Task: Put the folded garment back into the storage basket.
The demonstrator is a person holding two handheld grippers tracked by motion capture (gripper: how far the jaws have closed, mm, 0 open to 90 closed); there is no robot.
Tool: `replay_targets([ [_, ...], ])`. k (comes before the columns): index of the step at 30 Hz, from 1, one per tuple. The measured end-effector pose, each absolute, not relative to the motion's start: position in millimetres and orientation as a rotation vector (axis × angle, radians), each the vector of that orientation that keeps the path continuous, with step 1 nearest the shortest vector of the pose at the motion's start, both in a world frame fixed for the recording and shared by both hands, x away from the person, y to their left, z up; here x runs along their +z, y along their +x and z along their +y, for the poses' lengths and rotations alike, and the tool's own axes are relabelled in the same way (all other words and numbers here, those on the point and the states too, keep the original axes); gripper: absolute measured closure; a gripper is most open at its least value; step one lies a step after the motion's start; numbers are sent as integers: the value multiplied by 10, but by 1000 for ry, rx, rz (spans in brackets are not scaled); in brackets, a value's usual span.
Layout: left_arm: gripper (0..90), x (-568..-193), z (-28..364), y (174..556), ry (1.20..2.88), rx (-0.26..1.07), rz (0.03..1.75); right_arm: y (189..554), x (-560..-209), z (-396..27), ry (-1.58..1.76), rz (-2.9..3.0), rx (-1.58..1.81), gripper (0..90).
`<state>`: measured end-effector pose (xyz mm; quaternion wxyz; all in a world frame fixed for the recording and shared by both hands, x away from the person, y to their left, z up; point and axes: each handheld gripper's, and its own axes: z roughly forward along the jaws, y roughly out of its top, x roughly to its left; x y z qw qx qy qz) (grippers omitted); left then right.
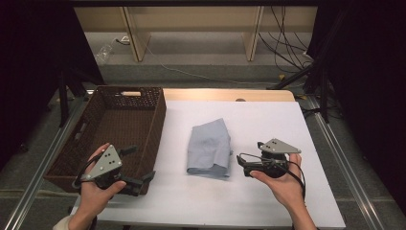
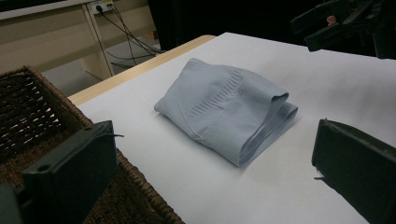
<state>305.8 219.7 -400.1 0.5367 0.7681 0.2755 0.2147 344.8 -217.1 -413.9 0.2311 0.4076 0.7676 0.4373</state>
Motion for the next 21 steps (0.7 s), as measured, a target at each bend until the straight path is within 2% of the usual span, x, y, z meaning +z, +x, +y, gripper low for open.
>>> replay_targets([
  [6, 0, -3996, 2192, 3056, 1829, 515, 650, 3483, -4106, -2133, 1125, 2125, 1177, 105],
  [11, 0, -3991, 2196, 3050, 1828, 514, 651, 3634, -4084, -1984, 1123, 2192, 1116, 5],
  [21, 0, -3987, 2201, 3053, 1825, 512, 653, 4017, -4133, -1711, 1153, 2239, 1050, 3],
])
